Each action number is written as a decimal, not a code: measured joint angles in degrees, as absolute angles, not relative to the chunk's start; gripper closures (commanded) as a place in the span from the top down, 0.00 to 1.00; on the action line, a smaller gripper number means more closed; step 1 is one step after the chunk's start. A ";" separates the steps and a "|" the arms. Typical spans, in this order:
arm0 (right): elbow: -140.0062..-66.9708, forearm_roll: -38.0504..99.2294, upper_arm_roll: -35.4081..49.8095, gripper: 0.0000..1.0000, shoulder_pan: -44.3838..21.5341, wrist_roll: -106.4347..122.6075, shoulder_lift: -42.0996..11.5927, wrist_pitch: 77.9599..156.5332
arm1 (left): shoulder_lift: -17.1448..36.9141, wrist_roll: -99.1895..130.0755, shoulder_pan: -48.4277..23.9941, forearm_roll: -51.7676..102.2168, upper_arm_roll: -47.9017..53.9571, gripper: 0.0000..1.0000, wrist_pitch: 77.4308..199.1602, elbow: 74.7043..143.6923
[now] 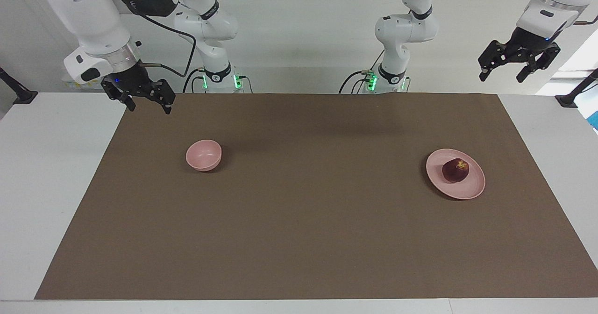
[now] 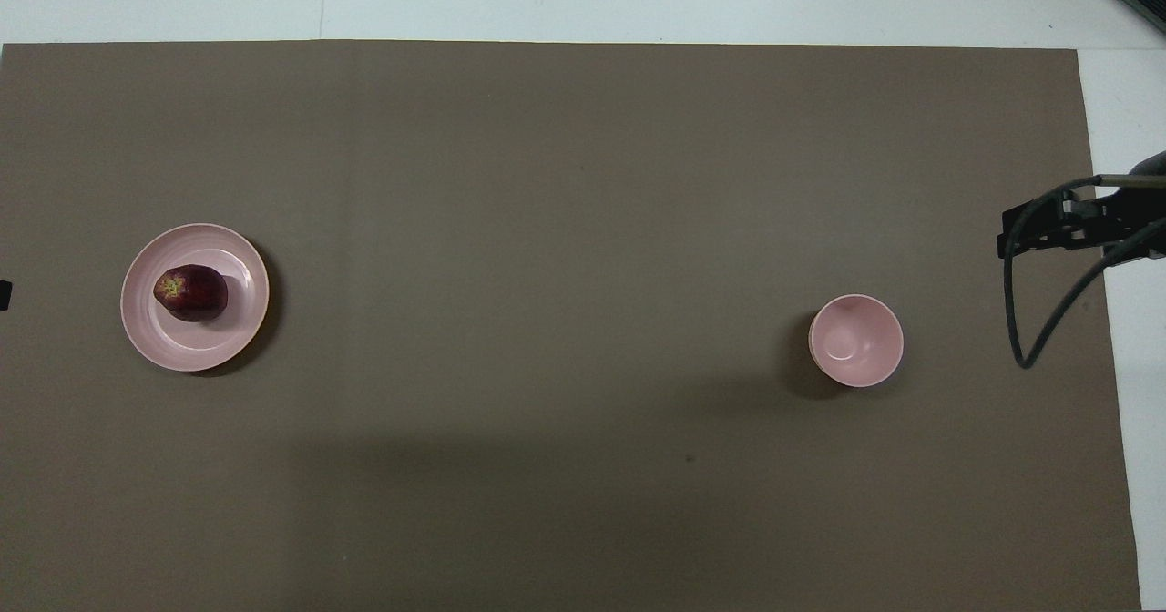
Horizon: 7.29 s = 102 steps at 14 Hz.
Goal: Move apple from plate to bowl
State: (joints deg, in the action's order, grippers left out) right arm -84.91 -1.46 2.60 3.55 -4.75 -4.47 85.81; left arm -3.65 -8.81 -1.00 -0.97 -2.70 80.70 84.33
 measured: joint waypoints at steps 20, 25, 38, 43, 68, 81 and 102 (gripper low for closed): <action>-84.91 -1.46 2.59 1.00 3.55 -4.76 -4.47 85.81 | -3.65 -8.73 -1.29 -0.34 -1.50 1.00 81.24 84.41; -84.91 -1.46 2.59 1.00 3.55 -4.76 -4.47 85.81 | -3.64 -8.82 -1.28 -0.22 -1.51 1.00 83.94 85.46; -84.91 -1.46 2.59 1.00 3.55 -4.76 -4.47 85.81 | -0.92 -13.13 1.09 -0.19 -2.58 1.00 110.06 108.09; -84.91 -1.46 2.59 1.00 3.55 -4.75 -4.47 85.81 | 0.83 -14.36 1.25 0.08 -2.59 1.00 115.72 113.86; -85.83 -0.92 3.12 1.00 3.15 -4.74 -4.17 86.03 | 5.05 -14.82 1.72 2.84 -0.87 0.00 124.42 117.99; -101.65 33.51 3.78 1.00 -6.46 -39.19 -5.89 102.32 | -2.38 9.13 -21.07 28.97 2.21 0.00 117.38 115.62; -105.50 47.06 3.79 0.45 -19.30 -69.28 -9.72 118.48 | -2.31 18.28 -25.17 35.01 7.44 0.00 136.68 115.95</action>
